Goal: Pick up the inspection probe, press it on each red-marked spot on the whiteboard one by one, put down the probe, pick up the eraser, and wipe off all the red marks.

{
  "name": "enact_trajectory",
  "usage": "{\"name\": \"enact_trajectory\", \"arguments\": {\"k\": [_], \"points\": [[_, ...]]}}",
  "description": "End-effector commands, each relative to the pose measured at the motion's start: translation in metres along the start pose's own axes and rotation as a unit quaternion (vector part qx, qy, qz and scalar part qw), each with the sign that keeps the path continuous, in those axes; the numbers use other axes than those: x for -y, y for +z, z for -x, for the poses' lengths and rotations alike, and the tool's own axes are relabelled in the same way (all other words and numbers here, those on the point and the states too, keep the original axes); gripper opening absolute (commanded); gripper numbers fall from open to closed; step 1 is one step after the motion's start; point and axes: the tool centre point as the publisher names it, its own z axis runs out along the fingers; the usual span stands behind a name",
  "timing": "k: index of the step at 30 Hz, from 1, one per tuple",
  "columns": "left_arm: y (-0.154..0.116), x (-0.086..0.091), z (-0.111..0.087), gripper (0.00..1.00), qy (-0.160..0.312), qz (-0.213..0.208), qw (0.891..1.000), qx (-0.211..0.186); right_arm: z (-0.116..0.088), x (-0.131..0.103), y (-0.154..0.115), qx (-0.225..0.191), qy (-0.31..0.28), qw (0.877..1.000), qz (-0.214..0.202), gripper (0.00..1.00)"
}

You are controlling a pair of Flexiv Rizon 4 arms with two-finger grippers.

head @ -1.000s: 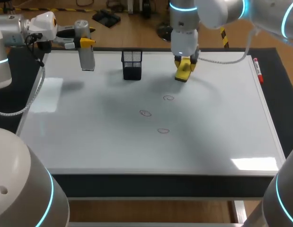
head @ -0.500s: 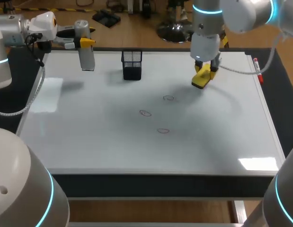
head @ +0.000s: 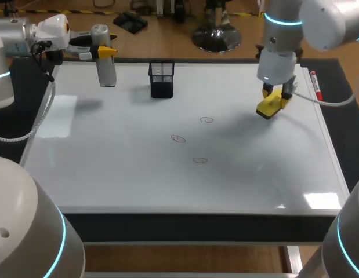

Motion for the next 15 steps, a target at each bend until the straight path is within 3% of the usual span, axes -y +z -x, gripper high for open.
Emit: {"name": "enact_trajectory", "arguments": {"k": [1, 15], "points": [[0.000, 0.002, -0.002, 0.00, 0.000, 0.001, 1.000, 0.002, -0.021, 0.001, -0.004, 0.013, -0.001, 1.000, -0.003, 0.00], [0.000, 0.002, -0.002, 0.00, 0.000, 0.001, 1.000, 0.002, -0.037, 0.006, 0.002, 0.015, -0.003, 1.000, -0.011, 0.00]]}}
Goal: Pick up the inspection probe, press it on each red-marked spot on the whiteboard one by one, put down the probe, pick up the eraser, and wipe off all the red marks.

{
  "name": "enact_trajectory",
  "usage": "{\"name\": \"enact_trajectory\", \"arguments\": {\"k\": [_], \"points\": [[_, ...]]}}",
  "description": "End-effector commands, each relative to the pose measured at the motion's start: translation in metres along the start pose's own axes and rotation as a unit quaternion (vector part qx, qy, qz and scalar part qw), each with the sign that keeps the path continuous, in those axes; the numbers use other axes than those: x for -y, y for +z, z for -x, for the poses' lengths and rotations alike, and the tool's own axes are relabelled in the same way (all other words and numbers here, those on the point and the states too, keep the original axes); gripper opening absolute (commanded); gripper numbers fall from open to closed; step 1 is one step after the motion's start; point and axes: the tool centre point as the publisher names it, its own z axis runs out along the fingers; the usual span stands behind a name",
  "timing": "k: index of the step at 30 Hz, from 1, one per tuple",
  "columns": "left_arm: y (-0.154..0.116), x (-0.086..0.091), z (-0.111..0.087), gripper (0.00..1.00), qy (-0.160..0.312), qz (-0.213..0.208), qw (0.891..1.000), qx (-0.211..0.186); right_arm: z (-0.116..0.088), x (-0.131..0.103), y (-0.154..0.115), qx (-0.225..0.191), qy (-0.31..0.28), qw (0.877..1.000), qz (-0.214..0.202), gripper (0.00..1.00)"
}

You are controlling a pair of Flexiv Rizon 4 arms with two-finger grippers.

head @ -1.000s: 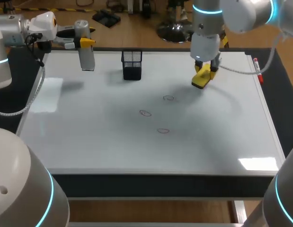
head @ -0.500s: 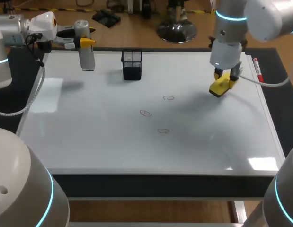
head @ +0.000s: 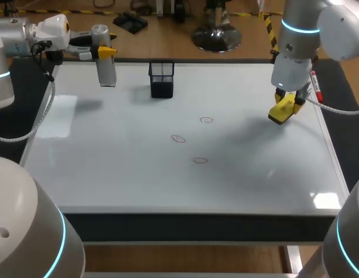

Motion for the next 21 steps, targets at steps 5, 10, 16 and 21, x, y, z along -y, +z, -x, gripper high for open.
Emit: {"name": "enact_trajectory", "arguments": {"k": [5, 10, 16, 21], "points": [[0.0001, 0.0022, -0.0016, 0.00, 0.000, 0.001, 1.000, 0.002, -0.0036, -0.0012, -0.0013, 0.002, -0.001, 1.000, -0.003, 0.00], [0.0001, 0.0022, -0.0016, 0.00, 0.000, 0.001, 1.000, 0.002, -0.0036, -0.0012, -0.0013, 0.002, -0.001, 1.000, -0.003, 0.00], [0.0001, 0.0022, -0.0016, 0.00, 0.000, 0.001, 1.000, 0.002, -0.0036, -0.0012, -0.0013, 0.002, -0.001, 1.000, -0.003, 0.00], [0.0034, 0.0013, -0.0086, 0.00, 0.000, 0.002, 1.000, 0.002, -0.0036, -0.0012, -0.0013, 0.002, -0.001, 1.000, -0.003, 0.00]]}}
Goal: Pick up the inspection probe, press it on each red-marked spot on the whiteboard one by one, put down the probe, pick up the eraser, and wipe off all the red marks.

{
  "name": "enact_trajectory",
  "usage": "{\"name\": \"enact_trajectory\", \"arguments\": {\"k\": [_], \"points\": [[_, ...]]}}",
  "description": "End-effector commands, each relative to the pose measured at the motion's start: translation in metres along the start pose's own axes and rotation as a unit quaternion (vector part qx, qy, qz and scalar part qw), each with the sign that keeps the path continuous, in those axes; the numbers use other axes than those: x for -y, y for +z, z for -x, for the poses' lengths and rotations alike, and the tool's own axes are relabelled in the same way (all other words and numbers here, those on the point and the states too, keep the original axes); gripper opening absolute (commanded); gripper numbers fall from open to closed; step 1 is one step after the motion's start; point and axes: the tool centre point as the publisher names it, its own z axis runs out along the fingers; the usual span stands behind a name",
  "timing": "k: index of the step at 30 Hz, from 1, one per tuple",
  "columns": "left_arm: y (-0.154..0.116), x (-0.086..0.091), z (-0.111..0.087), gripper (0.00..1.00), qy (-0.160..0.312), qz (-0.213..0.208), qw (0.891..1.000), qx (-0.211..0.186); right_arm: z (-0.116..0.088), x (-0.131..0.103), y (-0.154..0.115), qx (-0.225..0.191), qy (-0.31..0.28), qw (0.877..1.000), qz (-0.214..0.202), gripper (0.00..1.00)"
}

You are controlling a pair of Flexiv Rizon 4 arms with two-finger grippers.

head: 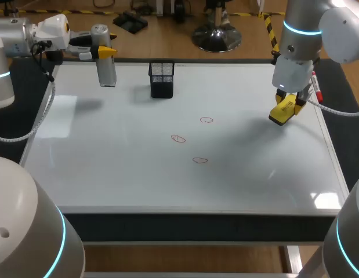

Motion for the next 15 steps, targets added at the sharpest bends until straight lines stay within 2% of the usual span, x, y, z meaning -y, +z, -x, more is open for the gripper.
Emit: {"name": "enact_trajectory", "arguments": {"k": [1, 7, 15], "points": [[0.006, 0.000, -0.016, 0.00, 0.001, 0.000, 1.000, 0.002, -0.001, 0.000, -0.001, -0.001, -0.001, 1.000, -0.001, 0.00], [0.021, -0.007, -0.058, 0.00, 0.001, -0.005, 1.000, 0.009, -0.001, 0.000, -0.001, -0.001, -0.001, 1.000, -0.001, 0.00], [0.042, -0.003, -0.113, 0.00, -0.003, -0.013, 1.000, 0.020, -0.001, 0.000, -0.001, -0.001, -0.001, 1.000, -0.001, 0.00]]}}
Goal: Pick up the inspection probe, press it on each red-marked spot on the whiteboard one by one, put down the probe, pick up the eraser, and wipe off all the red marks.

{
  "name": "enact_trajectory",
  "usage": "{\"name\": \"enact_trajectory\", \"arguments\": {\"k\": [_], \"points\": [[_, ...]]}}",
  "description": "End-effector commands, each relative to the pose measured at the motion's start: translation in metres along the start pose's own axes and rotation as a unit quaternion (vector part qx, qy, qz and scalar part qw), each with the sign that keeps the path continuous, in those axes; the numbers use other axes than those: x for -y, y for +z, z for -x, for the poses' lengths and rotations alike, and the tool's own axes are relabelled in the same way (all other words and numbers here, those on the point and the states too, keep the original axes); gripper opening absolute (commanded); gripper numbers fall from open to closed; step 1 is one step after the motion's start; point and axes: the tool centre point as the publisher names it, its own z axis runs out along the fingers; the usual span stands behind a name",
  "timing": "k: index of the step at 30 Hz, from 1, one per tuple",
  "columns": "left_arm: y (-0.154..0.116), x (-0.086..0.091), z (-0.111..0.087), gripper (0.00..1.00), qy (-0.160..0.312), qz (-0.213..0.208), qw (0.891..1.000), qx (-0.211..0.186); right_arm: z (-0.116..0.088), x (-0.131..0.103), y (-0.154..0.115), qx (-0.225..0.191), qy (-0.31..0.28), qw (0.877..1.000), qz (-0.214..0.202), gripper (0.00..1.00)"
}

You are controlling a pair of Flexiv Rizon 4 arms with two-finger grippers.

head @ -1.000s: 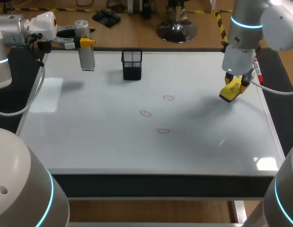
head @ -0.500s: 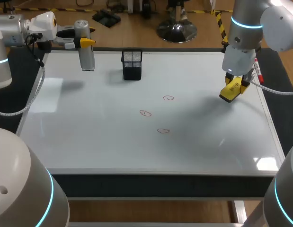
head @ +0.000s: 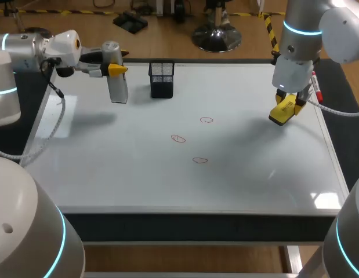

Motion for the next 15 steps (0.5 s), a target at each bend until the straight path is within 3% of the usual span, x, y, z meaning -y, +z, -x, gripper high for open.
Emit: {"name": "enact_trajectory", "arguments": {"k": [1, 7, 15], "points": [[0.016, 0.006, -0.042, 0.00, 0.002, 0.002, 0.998, 0.061, -0.001, 0.000, -0.001, -0.001, -0.001, 1.000, -0.001, 0.00], [0.042, 0.009, -0.071, 0.00, 0.003, -0.014, 0.998, 0.058, -0.001, 0.000, -0.001, -0.001, -0.001, 1.000, -0.001, 0.00], [0.079, 0.001, -0.094, 0.00, 0.004, -0.018, 1.000, 0.005, -0.001, 0.000, -0.001, -0.001, -0.001, 1.000, -0.001, 0.00]]}}
